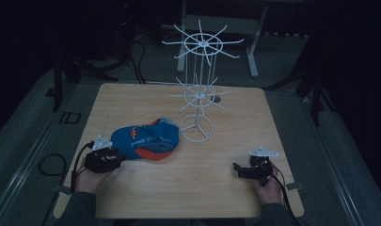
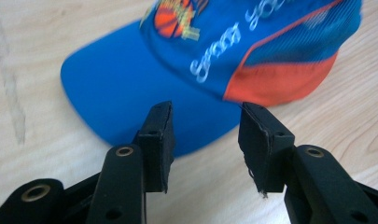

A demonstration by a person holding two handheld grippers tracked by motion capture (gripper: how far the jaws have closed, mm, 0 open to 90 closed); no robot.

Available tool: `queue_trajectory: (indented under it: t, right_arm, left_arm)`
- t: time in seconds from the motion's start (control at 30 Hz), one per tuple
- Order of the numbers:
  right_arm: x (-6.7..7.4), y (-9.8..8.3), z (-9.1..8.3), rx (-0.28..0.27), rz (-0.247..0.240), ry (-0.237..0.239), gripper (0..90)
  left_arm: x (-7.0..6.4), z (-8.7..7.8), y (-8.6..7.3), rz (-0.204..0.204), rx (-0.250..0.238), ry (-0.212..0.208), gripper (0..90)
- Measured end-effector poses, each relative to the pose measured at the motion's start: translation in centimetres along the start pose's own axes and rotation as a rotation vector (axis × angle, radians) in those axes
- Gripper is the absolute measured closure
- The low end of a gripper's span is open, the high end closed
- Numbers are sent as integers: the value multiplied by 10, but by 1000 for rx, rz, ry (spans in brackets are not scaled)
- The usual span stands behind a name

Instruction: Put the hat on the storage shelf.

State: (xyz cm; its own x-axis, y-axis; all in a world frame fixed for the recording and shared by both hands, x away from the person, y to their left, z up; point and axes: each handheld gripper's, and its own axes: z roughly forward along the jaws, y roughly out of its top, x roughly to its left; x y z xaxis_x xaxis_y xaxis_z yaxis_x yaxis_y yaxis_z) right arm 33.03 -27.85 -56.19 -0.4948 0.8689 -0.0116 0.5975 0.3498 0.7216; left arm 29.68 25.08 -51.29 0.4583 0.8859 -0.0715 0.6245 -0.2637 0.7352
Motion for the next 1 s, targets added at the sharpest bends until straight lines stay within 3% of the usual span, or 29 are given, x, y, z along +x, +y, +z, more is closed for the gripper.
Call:
queue_trajectory:
  t: [0.23, 0.27, 0.47, 0.83, 0.87, 1.0]
  right_arm:
    - [0, 0, 0, 0, 0, -1, 127]
    - [0, 0, 0, 0, 0, -2, 127]
    - [0, 0, 0, 2, 3, -1, 127]
    - [0, 0, 0, 2, 3, -1, 127]
    - [0, 0, 0, 2, 3, -1, 127]
    - [0, 0, 0, 2, 3, -1, 127]
  left_arm:
    - [2, 3, 20, 23, -24, -26, 524]
    - [4, 4, 28, 19, -20, -50, 509]
    - [7, 10, 46, 28, -22, -92, 491]
    - [9, 23, 64, 39, -2, -90, 379]
    - [10, 25, 69, 36, -7, -107, 379]
    - [12, 30, 76, 47, -7, -111, 270]
